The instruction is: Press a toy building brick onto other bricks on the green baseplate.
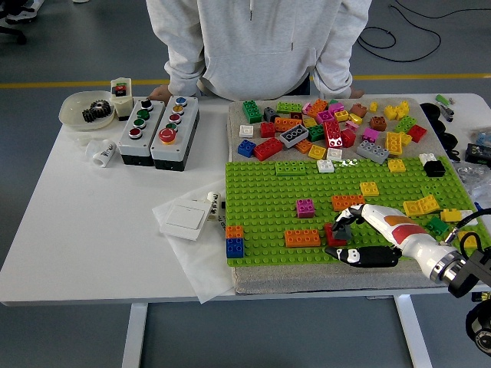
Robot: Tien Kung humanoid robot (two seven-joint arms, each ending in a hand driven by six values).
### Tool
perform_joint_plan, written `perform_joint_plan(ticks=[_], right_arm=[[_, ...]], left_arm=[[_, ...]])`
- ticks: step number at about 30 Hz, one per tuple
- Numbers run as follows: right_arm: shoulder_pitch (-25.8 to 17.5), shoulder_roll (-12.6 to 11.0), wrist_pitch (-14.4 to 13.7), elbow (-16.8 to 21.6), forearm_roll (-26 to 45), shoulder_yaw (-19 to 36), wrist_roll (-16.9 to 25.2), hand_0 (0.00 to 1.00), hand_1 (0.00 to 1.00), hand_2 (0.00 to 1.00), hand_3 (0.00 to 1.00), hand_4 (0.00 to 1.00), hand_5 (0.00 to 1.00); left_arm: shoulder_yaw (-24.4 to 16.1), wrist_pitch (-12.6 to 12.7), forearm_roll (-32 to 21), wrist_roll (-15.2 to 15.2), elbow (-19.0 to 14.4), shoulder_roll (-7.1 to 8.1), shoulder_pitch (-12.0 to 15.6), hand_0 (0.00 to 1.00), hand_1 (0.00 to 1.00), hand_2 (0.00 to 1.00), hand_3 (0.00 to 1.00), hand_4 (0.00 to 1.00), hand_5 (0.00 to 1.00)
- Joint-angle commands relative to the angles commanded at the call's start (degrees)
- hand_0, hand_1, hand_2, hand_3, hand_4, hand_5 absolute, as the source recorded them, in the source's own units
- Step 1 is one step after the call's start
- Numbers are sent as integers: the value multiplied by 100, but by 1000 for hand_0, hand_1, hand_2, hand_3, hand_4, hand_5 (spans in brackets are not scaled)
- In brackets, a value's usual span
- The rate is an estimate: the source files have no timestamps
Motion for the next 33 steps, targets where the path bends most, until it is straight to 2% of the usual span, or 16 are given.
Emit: perform_joint_plan(ticks=[33], right_arm=[[171,56,40,-140,-13,-220,4,664,660,714,559,870,552]], left_arm=[[15,12,-24,1,0,7,-44,793,787,788,584,613,625]])
